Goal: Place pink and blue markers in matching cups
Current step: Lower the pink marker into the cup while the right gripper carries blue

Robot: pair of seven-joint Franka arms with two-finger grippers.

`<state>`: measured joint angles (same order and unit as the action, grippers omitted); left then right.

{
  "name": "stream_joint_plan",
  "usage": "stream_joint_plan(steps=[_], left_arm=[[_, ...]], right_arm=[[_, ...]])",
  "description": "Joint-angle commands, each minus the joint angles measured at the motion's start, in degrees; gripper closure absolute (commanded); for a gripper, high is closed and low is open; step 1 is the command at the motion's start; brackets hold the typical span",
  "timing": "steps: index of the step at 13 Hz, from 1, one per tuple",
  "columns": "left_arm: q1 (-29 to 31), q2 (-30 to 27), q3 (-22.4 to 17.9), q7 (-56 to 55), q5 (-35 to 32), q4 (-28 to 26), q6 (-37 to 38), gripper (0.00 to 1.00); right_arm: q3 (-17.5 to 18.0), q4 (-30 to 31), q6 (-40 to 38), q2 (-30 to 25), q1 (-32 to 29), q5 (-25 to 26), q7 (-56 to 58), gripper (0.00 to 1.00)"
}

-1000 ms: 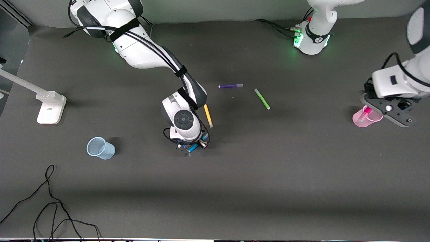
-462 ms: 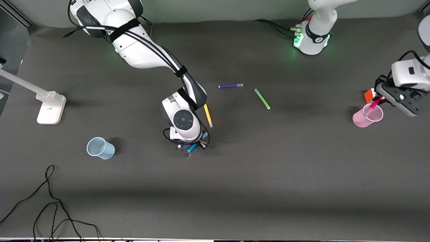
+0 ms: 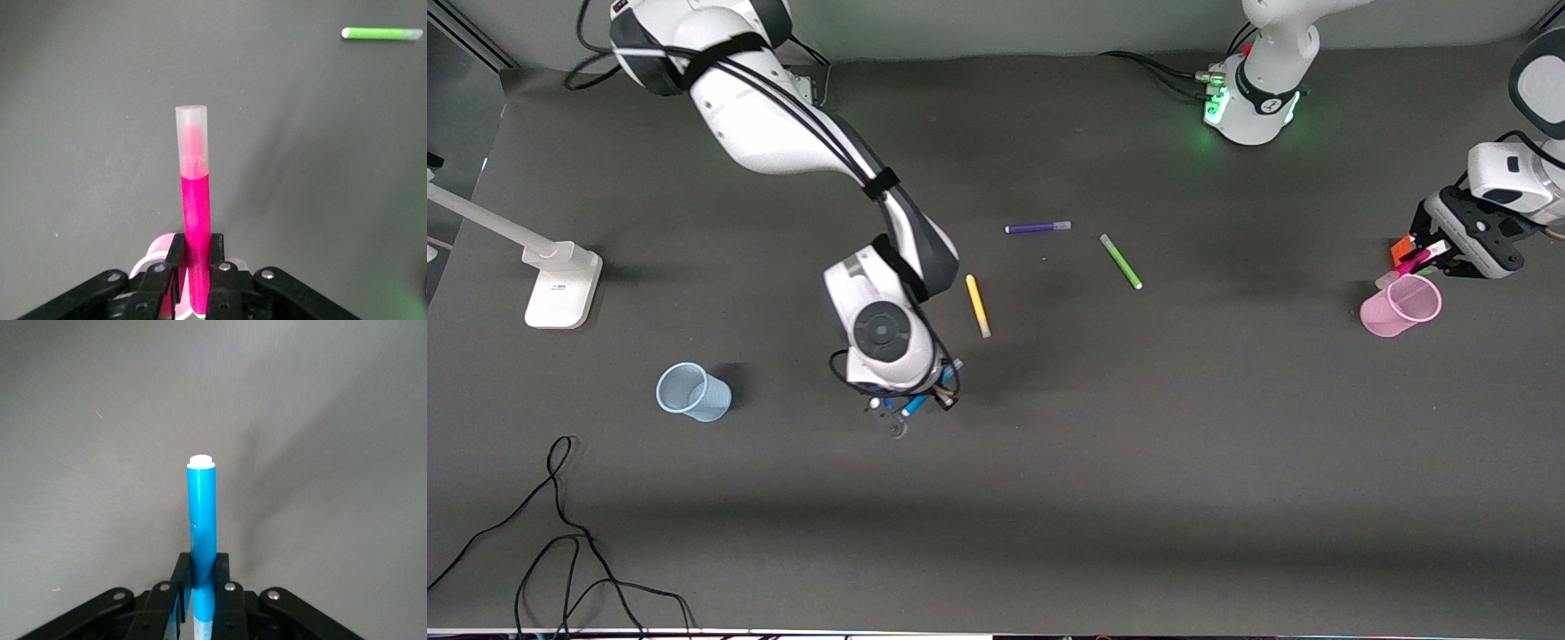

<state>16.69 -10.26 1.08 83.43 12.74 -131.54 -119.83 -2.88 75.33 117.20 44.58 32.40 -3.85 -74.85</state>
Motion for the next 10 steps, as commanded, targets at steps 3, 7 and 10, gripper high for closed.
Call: stream_joint_plan(steps=[3,7,10], left_arm=[[5.0,9.5,-4.3,29.4,14.5,-1.4,-3.8,1.0],[11.2,18.2,-4.3,48.1,24.0,-0.1,-3.5,1.0],[12.6,19.8,-4.2,51.5,25.2,1.5,-2.7,1.0]], right_arm=[[-0.3,0.3,-11.7,-9.8,-5.1,-0.5,15.8,0.88],[-0.5,0.7,-23.1,-17.3,-12.1,-0.5,34.7,0.88],[-0.5,3.8,-27.4,-22.8,-19.3,-0.5,50.4,0.88]])
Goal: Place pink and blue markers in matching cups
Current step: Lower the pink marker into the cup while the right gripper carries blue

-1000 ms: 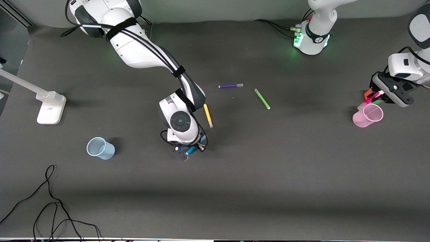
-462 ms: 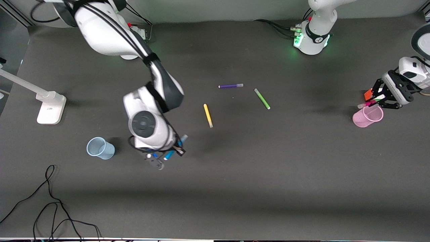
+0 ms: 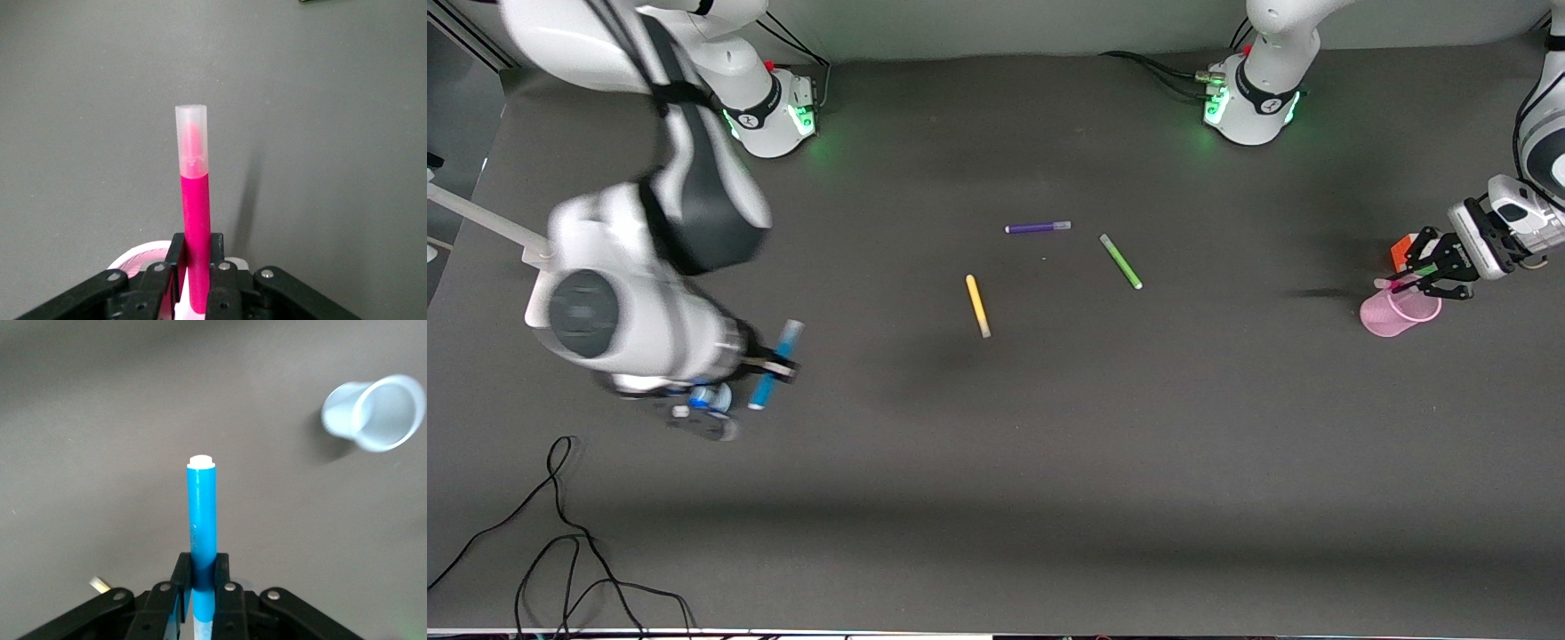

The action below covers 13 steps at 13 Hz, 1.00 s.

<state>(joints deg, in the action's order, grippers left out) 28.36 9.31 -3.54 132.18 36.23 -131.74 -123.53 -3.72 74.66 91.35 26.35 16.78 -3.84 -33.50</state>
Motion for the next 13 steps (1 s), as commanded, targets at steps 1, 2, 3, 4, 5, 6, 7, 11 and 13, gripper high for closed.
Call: stream_joint_plan(steps=[1,2,3,4,5,6,7,11,13], left_arm=[[1.3,0.5,0.4,4.6,2.4,1.9,1.1,1.0],[1.7,1.4,0.4,6.1,3.8,2.3,1.9,1.0],[1.8,2.7,0.3,6.6,4.2,3.6,3.0,1.0],[2.1,4.1,0.3,6.6,4.2,5.5,4.6,1.0],[2.7,5.7,0.3,6.6,4.1,7.7,6.3,0.71],[2.8,6.8,0.3,6.6,4.1,9.3,7.7,0.38],[3.0,7.5,0.3,6.7,4.0,9.7,8.6,0.02],[3.5,6.5,0.4,5.9,4.0,10.8,9.4,0.0],[2.8,4.2,0.4,-2.4,3.1,13.3,12.5,0.0]], right_arm=[[0.2,5.0,-3.2,-5.8,-6.2,-0.5,14.1,0.88],[-0.1,4.9,-5.2,-6.3,-8.4,-0.4,19.2,0.88],[-0.7,4.8,-6.7,-6.7,-10.2,-0.1,24.5,0.88],[-1.5,4.8,-8.0,-6.8,-11.7,0.0,29.3,0.88],[-2.6,4.7,-9.3,-6.8,-12.7,0.0,32.8,0.88],[-3.0,4.5,-9.6,-6.4,-13.8,0.0,36.5,0.88],[-3.0,4.3,-10.2,-6.1,-15.1,-0.1,39.6,0.88],[-3.0,1.9,-15.2,-1.7,-17.3,-0.4,41.7,0.88],[-3.0,-0.1,-18.8,3.0,-18.6,-0.6,46.3,0.88]])
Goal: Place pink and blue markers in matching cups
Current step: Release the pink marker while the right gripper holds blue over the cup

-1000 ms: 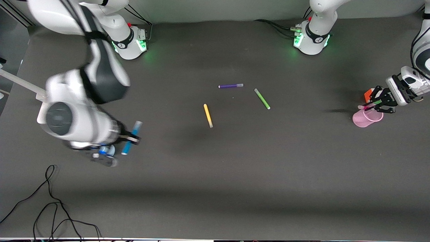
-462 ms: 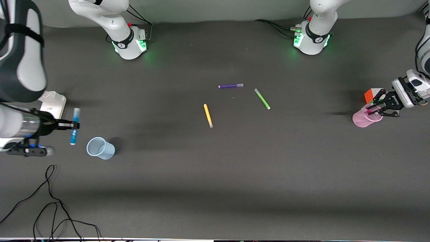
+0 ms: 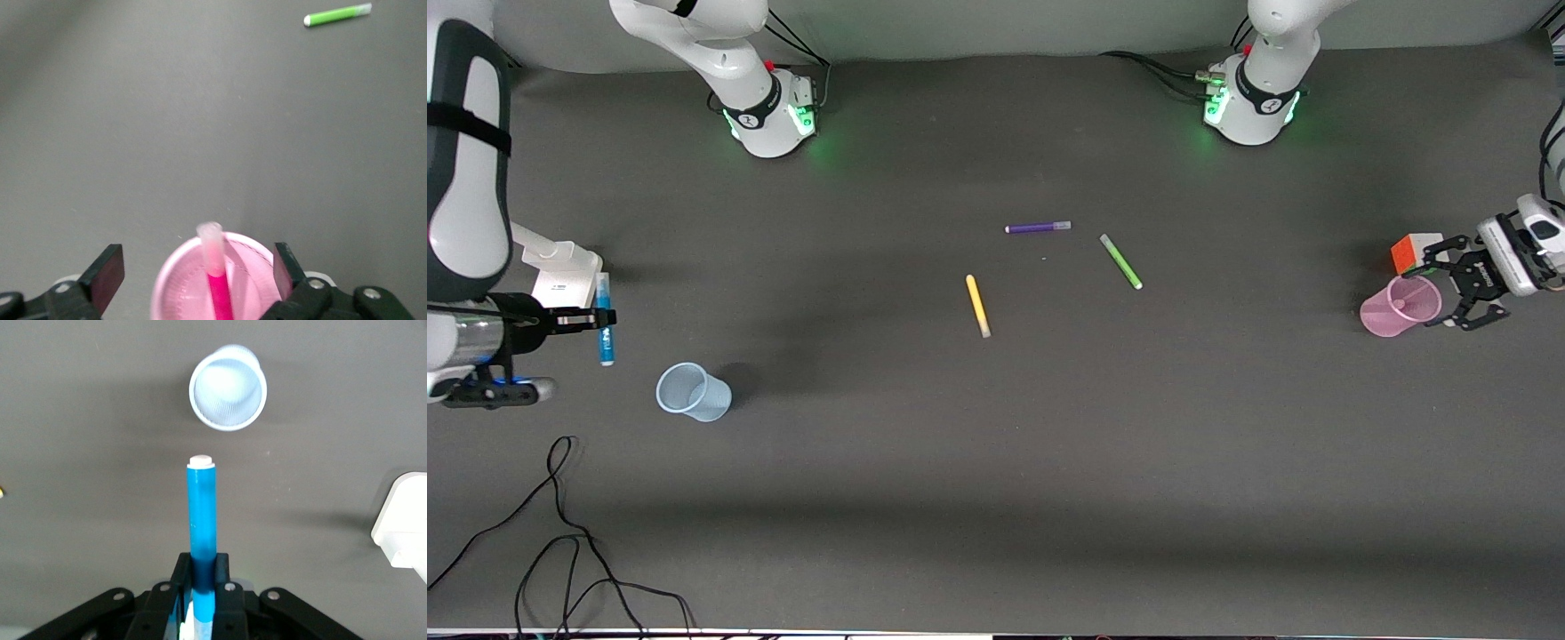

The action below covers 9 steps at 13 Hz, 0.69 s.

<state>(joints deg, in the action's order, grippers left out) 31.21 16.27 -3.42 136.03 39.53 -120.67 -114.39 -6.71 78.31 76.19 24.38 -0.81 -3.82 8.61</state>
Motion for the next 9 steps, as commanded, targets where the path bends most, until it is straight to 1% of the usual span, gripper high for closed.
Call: stream_joint_plan(steps=[1,3,4,7,9], left_arm=[[-0.2,-4.9,0.5,-13.4,-2.9,2.5,4.3,0.0],[-2.1,-9.7,1.0,-24.9,-6.7,3.2,4.4,0.0],[-3.2,-11.9,1.0,-31.0,-9.7,3.9,4.4,0.0],[-9.2,-18.5,1.3,-51.8,-21.5,6.0,5.2,0.0],[-14.0,-21.0,2.1,-66.9,-27.8,7.8,8.6,0.0]], right_arm=[[0.0,-4.6,-4.7,6.8,-1.0,-0.7,4.5,0.88],[0.1,-4.9,-4.8,8.8,-1.0,-0.6,4.5,0.88],[0.2,-5.2,-4.9,10.2,-1.0,-0.6,4.6,0.88],[0.4,-10.1,-6.5,16.1,-2.1,-0.6,4.8,0.88],[0.7,-13.0,-6.5,19.8,-2.9,-0.6,4.8,0.88]])
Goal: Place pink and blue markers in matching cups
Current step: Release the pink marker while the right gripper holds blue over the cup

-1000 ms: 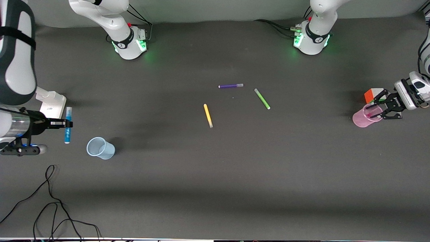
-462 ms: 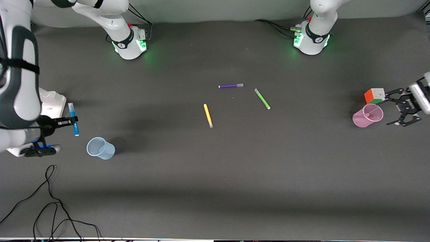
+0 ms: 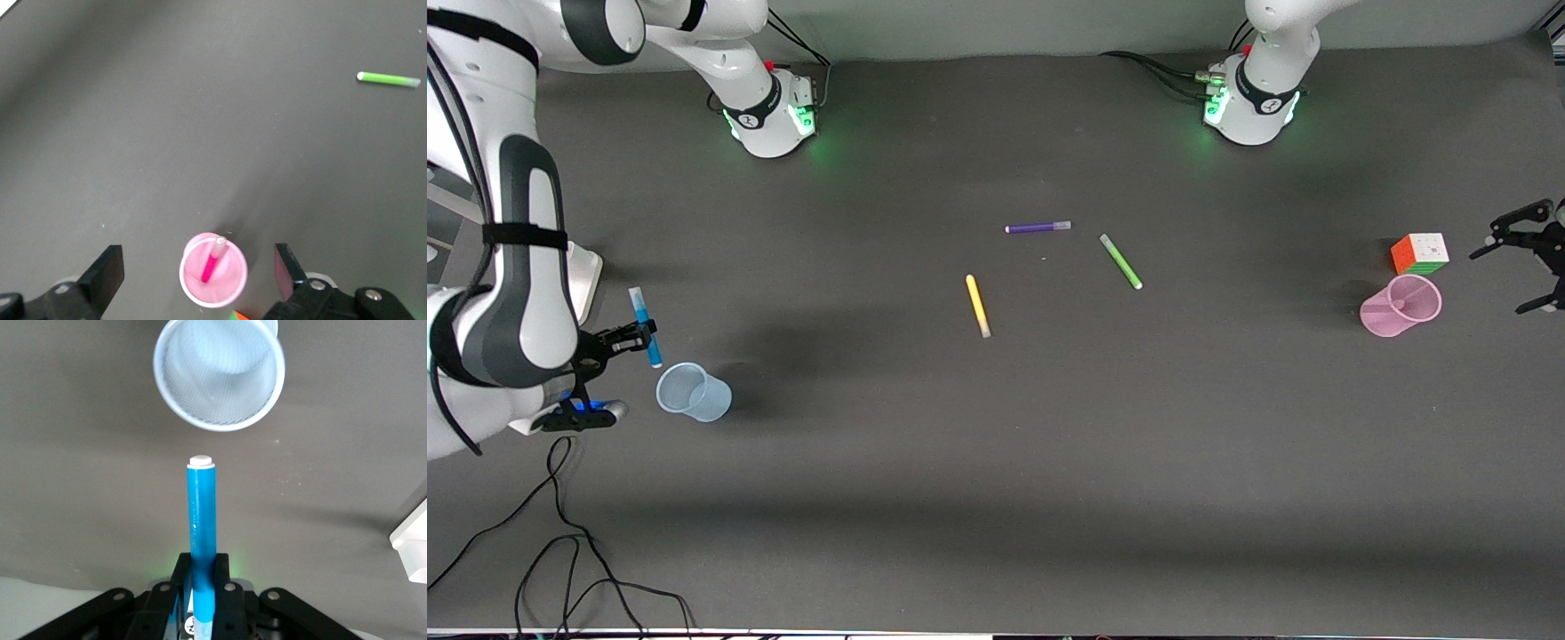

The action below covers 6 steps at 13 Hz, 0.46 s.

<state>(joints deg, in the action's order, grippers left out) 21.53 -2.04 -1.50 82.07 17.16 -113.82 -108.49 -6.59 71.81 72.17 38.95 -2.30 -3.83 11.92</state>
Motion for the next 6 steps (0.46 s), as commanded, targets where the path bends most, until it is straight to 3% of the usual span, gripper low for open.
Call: stream_joint_plan(steps=[1,6], left_arm=[[-5.9,-3.5,2.0,-20.4,-9.7,2.8,4.6,0.0],[-6.8,-3.4,17.0,-51.3,-19.3,12.5,14.4,0.0]], right_arm=[[0.7,-7.7,-2.5,6.6,-1.5,-0.6,1.5,0.88],[1.1,-9.2,-1.3,10.2,-1.6,-0.8,1.8,0.88]])
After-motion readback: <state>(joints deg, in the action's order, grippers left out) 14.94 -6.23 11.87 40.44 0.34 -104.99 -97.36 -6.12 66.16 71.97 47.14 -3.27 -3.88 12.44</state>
